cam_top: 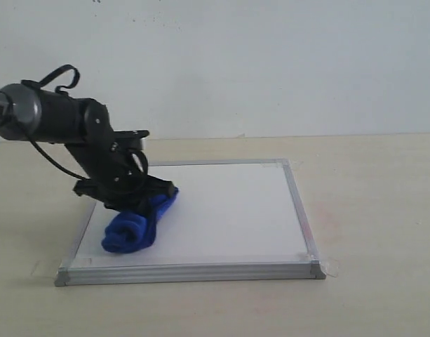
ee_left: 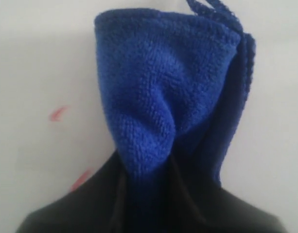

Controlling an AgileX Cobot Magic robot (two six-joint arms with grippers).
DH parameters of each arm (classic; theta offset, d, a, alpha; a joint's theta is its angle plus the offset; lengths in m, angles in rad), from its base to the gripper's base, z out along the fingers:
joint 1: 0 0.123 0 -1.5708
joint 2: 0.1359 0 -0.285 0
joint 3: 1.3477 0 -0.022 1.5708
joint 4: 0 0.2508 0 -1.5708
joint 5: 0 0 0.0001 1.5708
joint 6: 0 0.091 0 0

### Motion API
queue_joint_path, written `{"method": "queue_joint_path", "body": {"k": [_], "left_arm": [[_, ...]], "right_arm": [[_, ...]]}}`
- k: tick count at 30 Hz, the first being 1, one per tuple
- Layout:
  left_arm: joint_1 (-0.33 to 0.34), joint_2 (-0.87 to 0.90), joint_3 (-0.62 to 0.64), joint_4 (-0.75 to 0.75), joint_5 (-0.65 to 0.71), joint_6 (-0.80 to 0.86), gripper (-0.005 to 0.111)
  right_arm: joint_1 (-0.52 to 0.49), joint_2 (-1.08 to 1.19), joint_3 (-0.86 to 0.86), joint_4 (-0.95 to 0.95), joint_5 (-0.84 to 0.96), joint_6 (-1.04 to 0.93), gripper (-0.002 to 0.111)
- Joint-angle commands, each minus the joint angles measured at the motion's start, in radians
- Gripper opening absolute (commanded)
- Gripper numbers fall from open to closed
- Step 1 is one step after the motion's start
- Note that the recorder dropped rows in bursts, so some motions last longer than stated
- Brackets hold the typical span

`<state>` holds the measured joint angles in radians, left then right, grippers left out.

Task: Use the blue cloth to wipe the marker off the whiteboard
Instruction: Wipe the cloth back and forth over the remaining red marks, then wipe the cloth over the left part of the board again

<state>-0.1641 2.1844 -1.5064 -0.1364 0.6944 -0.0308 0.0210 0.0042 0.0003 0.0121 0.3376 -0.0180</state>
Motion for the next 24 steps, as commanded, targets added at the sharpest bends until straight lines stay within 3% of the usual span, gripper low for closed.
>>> {"method": "queue_joint_path", "body": {"k": [1, 5, 9, 12, 19, 24], "left_arm": [[0.130, 0.005, 0.017, 0.130, 0.084, -0.039, 0.004], [0.221, -0.019, 0.017, 0.136, 0.082, -0.075, 0.004], [0.235, -0.018, 0.017, 0.128, 0.079, -0.075, 0.004], [0.202, -0.005, 0.017, 0.092, 0.059, -0.073, 0.004], [0.053, 0.009, 0.017, 0.090, -0.002, -0.057, 0.004], [0.005, -0.081, 0.017, 0.068, -0.058, -0.059, 0.004]], "right_arm": [[-0.006, -0.004, 0.000, 0.003, -0.004, -0.003, 0.000], [-0.006, -0.004, 0.000, 0.003, -0.004, -0.003, 0.000], [-0.006, -0.004, 0.000, 0.003, -0.004, -0.003, 0.000], [-0.006, -0.004, 0.000, 0.003, -0.004, -0.003, 0.000], [-0.006, -0.004, 0.000, 0.003, -0.004, -0.003, 0.000], [-0.006, -0.004, 0.000, 0.003, -0.004, -0.003, 0.000]]}}
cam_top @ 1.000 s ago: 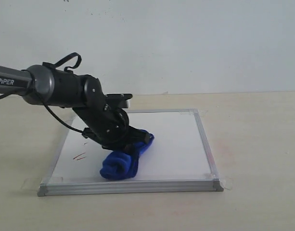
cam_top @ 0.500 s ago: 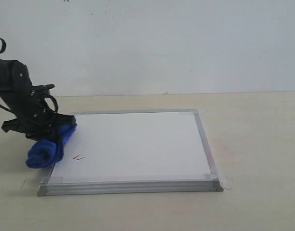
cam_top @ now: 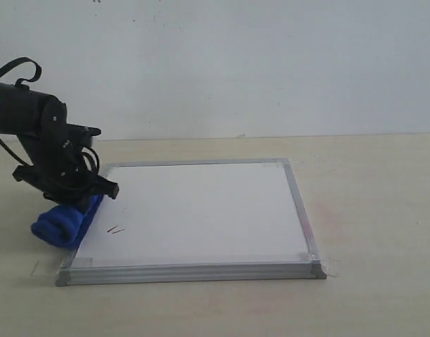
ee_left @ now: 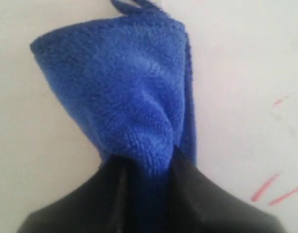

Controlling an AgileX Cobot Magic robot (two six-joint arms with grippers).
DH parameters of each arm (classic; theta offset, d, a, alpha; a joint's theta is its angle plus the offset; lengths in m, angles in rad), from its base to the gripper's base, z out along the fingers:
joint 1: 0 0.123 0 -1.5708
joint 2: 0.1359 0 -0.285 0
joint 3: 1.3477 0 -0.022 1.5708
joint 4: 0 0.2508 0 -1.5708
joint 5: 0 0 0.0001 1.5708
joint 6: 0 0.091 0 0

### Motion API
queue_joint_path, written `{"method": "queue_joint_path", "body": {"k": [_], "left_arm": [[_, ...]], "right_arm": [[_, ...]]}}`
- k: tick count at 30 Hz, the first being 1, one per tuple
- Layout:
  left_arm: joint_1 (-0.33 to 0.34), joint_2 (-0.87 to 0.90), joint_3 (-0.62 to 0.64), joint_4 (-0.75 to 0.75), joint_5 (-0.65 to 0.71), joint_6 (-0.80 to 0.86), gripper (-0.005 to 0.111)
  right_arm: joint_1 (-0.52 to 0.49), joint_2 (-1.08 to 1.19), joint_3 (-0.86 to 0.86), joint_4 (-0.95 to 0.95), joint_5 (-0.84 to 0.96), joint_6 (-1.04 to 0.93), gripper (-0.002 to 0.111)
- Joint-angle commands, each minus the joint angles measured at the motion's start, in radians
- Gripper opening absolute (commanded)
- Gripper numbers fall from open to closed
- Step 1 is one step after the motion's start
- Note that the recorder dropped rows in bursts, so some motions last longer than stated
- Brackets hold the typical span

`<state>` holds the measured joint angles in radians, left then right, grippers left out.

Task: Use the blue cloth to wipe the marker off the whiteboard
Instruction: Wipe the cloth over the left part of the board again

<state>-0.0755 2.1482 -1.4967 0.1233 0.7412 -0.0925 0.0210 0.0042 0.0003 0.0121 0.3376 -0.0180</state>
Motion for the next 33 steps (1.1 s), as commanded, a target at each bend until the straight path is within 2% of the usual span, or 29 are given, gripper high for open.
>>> {"method": "queue_joint_path", "body": {"k": [1, 6, 13, 23, 25, 28, 30, 33], "left_arm": [[-0.088, -0.063, 0.007, -0.191, -0.117, 0.008, 0.004], [-0.094, -0.086, 0.007, -0.191, -0.109, 0.011, 0.004], [-0.096, -0.028, 0.007, -0.193, -0.050, 0.011, 0.004], [-0.094, -0.010, 0.041, -0.193, 0.014, 0.081, 0.004], [-0.078, -0.021, 0.077, -0.193, -0.003, 0.087, 0.004], [-0.014, -0.026, 0.135, -0.195, -0.044, 0.072, 0.004], [0.031, -0.026, 0.146, -0.195, -0.062, 0.041, 0.004], [0.054, -0.026, 0.146, -0.195, -0.074, 0.041, 0.004]], "right_arm": [[-0.006, -0.004, 0.000, 0.003, -0.004, -0.003, 0.000], [-0.006, -0.004, 0.000, 0.003, -0.004, -0.003, 0.000], [-0.006, -0.004, 0.000, 0.003, -0.004, -0.003, 0.000], [-0.006, -0.004, 0.000, 0.003, -0.004, -0.003, 0.000], [-0.006, -0.004, 0.000, 0.003, -0.004, -0.003, 0.000], [-0.006, -0.004, 0.000, 0.003, -0.004, -0.003, 0.000], [-0.006, -0.004, 0.000, 0.003, -0.004, -0.003, 0.000], [-0.006, -0.004, 0.000, 0.003, -0.004, -0.003, 0.000]]}}
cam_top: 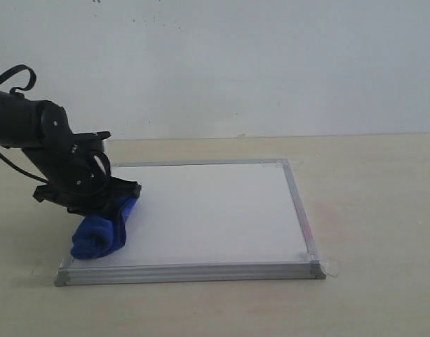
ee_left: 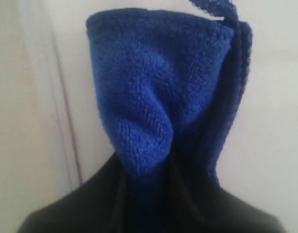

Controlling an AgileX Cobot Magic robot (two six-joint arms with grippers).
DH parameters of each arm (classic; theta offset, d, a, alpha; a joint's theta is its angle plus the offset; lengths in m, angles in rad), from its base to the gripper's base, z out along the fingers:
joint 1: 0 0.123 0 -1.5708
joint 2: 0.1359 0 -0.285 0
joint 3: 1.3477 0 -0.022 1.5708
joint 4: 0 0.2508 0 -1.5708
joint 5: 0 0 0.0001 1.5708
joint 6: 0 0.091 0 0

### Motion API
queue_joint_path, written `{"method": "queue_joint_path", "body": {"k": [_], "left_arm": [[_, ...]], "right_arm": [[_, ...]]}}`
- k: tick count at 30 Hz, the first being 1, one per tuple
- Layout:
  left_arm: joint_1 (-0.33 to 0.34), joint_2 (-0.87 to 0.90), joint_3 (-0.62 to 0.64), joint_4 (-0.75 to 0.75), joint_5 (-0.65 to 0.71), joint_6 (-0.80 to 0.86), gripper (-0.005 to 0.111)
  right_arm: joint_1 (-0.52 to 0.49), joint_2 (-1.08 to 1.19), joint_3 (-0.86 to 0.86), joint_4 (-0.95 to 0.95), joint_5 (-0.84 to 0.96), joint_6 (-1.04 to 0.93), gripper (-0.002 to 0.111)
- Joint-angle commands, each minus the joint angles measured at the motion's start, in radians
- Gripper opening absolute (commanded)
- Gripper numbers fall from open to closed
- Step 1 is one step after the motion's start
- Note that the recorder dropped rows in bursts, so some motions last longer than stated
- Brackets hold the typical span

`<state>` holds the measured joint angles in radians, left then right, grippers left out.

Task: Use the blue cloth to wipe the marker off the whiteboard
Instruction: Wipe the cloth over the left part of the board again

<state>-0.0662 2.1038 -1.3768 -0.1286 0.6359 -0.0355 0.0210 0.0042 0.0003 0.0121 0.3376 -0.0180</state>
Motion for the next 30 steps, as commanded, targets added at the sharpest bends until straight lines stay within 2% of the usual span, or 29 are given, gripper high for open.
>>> {"method": "queue_joint_path", "body": {"k": [1, 3, 6, 9, 15, 21, 26, 30], "left_arm": [[0.045, 0.019, 0.026, 0.052, 0.020, -0.016, 0.004], [0.041, 0.019, 0.026, -0.024, 0.000, 0.016, 0.004], [0.006, 0.019, 0.026, -0.207, -0.029, 0.166, 0.004], [-0.027, 0.019, 0.026, -0.298, -0.066, 0.227, 0.004], [-0.058, 0.019, 0.026, -0.340, -0.113, 0.269, 0.004], [-0.055, 0.019, 0.026, -0.325, -0.124, 0.269, 0.004], [-0.016, 0.019, 0.026, -0.316, -0.124, 0.269, 0.004], [0.052, 0.019, 0.026, -0.316, -0.124, 0.262, 0.004]], "right_arm": [[-0.006, -0.004, 0.000, 0.003, -0.004, -0.003, 0.000], [-0.006, -0.004, 0.000, 0.003, -0.004, -0.003, 0.000], [-0.006, -0.004, 0.000, 0.003, -0.004, -0.003, 0.000], [-0.006, -0.004, 0.000, 0.003, -0.004, -0.003, 0.000], [-0.006, -0.004, 0.000, 0.003, -0.004, -0.003, 0.000], [-0.006, -0.004, 0.000, 0.003, -0.004, -0.003, 0.000], [-0.006, -0.004, 0.000, 0.003, -0.004, -0.003, 0.000], [-0.006, -0.004, 0.000, 0.003, -0.004, -0.003, 0.000]]}}
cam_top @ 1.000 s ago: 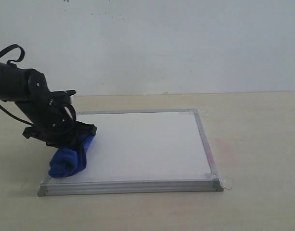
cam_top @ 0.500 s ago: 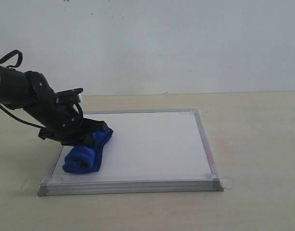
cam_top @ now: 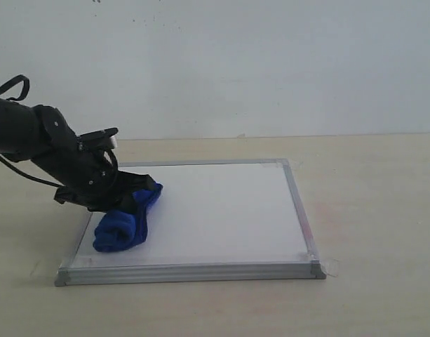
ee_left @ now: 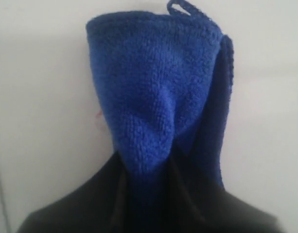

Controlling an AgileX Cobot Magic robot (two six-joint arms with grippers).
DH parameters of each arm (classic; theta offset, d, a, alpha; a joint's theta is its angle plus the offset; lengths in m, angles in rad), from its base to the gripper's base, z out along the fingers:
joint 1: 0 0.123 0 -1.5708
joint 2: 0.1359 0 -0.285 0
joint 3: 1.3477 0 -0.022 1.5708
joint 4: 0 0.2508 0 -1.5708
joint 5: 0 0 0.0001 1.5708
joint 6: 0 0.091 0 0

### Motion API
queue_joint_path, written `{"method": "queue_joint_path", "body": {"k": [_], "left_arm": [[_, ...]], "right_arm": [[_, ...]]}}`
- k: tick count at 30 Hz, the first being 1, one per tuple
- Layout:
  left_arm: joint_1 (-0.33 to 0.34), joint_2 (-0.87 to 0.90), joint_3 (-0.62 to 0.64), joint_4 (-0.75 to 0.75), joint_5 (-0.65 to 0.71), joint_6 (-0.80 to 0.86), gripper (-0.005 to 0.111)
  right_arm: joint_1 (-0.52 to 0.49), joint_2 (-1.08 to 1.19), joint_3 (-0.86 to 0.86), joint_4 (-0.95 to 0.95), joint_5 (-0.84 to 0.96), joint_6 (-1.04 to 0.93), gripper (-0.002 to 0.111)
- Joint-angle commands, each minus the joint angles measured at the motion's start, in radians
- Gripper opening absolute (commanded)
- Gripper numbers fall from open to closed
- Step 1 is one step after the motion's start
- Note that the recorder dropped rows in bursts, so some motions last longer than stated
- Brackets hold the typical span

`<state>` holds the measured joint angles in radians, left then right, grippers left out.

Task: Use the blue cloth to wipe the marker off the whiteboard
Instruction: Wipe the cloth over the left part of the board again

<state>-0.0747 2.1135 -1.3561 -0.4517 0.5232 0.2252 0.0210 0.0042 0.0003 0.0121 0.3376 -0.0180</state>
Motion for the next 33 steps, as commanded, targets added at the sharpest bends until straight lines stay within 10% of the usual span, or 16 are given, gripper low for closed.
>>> {"method": "queue_joint_path", "body": {"k": [1, 8, 21, 33], "left_arm": [[0.081, 0.009, 0.005, 0.007, -0.014, -0.003, 0.004], [0.146, 0.009, 0.005, -0.006, -0.011, -0.008, 0.004], [-0.031, 0.022, 0.003, -0.148, -0.090, 0.086, 0.004], [-0.025, 0.022, -0.017, -0.127, -0.155, 0.109, 0.004]], "right_arm": [[-0.006, -0.004, 0.000, 0.003, -0.004, -0.003, 0.000], [-0.006, -0.004, 0.000, 0.003, -0.004, -0.003, 0.000], [-0.006, -0.004, 0.000, 0.003, -0.004, -0.003, 0.000], [-0.006, -0.004, 0.000, 0.003, -0.004, -0.003, 0.000]]}}
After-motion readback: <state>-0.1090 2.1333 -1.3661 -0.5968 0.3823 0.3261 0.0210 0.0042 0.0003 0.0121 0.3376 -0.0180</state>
